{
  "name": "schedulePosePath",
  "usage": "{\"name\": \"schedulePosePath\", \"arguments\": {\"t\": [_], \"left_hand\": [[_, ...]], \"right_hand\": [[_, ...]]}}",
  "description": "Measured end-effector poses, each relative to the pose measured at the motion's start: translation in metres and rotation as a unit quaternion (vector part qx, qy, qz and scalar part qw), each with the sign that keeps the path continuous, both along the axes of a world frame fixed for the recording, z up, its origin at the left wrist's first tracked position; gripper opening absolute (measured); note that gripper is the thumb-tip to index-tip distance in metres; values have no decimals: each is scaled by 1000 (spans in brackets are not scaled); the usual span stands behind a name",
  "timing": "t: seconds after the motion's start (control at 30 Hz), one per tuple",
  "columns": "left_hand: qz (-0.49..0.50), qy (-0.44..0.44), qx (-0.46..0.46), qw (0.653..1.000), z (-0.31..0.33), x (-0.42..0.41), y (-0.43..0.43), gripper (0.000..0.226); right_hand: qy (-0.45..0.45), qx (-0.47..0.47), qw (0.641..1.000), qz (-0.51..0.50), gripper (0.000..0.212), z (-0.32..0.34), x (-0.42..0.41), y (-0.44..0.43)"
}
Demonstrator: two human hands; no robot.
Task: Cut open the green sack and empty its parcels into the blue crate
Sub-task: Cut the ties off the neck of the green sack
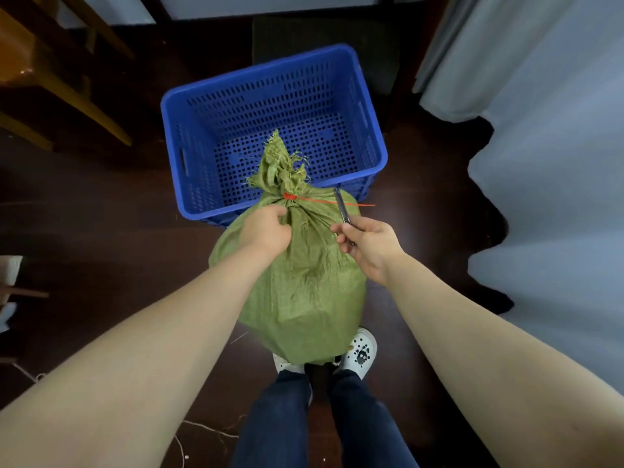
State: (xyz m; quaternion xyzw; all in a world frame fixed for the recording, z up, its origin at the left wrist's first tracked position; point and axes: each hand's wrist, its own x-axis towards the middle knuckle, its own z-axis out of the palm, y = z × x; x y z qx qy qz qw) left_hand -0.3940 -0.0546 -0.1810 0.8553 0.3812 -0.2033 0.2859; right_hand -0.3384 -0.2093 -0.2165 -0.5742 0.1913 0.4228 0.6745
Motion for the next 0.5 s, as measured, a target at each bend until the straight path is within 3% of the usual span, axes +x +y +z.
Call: {"name": "schedulePosePath", "arguments": {"t": [0.17, 0.3, 0.4, 0.5], "left_hand": [[-111, -78, 77, 988, -26, 24, 7, 49], [-295, -103, 123, 942, -41, 53, 14, 49], [-378, -47, 146, 913, -56, 71, 21, 44], [-401, 27, 183, 897, -71, 82, 27, 40]], "right_hand": [[14, 17, 999, -23, 17, -20, -1, 4], [18, 5, 999, -51, 21, -40, -2, 5], [18, -5, 997, -70, 21, -55, -2, 9], [23, -23, 996, -80, 18, -66, -4, 17]]}}
